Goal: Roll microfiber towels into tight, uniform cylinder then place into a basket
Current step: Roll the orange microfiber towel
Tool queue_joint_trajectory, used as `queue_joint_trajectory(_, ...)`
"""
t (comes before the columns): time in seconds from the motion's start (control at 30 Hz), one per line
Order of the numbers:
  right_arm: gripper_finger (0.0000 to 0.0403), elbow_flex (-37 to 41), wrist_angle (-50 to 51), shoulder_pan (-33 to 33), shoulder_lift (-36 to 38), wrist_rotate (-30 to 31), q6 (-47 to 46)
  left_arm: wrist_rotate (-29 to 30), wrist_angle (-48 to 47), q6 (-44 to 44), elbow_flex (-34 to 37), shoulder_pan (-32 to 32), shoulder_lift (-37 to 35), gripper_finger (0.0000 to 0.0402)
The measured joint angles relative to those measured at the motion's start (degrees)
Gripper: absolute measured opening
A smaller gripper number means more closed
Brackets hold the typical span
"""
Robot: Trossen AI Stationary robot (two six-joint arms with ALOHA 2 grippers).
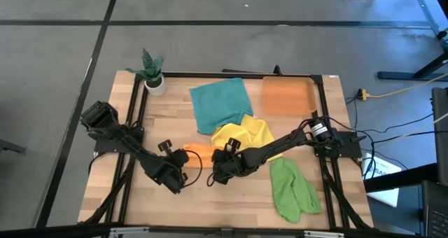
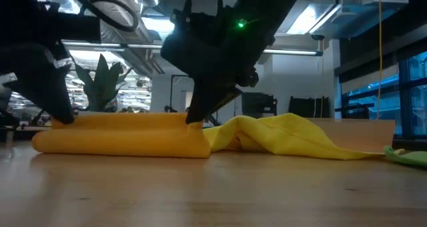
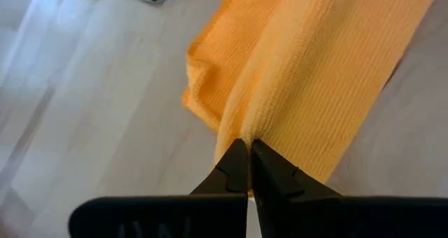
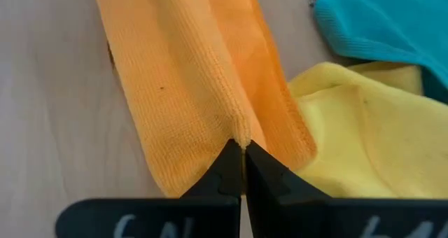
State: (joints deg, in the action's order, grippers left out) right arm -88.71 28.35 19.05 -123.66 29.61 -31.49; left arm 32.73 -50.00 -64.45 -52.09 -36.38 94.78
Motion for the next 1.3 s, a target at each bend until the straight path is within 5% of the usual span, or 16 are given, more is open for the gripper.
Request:
queue_joint_trajectory(1.0,0.0005,5.8,-5.5,-1.7,0.0,-2.7,-2.5,1.8,7.8,2.1,5.2,1.8,0.0,0.0000)
queue_joint_trajectory(1.3,0.0005,5.8,-5.3,-1.7,0.0,-2.8,-2.5,1.4,7.5,2.1,5.2,3.0,0.0,0.0052)
